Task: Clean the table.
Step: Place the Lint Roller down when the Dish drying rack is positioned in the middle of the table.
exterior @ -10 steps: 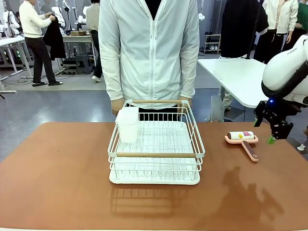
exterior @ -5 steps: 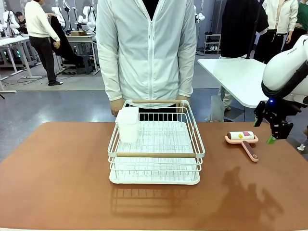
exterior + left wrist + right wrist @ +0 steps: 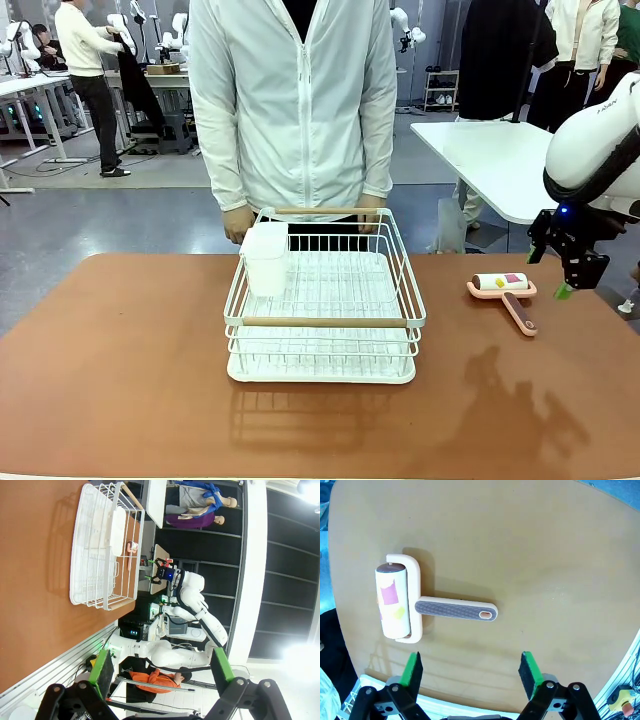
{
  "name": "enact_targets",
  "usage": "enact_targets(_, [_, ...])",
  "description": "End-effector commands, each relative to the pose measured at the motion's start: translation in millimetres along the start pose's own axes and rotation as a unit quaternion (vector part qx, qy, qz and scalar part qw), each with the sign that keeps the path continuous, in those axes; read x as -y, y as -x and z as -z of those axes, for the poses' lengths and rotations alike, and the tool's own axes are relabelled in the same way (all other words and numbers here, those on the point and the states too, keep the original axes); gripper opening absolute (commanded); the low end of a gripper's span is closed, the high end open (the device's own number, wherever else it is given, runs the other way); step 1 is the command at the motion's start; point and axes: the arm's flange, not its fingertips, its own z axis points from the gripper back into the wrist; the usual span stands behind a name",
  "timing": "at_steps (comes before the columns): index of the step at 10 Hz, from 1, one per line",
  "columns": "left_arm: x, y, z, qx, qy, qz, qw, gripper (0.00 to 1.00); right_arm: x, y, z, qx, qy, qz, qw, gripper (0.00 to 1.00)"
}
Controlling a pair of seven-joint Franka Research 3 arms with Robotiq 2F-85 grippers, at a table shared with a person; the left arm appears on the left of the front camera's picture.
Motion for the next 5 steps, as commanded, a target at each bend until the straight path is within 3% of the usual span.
enact_targets(1, [0.7,2.5,-1.8,0.002,0.002,0.001,1.000,1.00,-0.1,0.6,-0.2,0.001,-0.004,0.000,1.000,1.00])
enact_targets(5, [0.7,2.5,-1.8,0.002,0.002,0.001,1.000,1.00,-0.1,0.6,-0.2,0.001,-0.004,0.000,1.000,1.00])
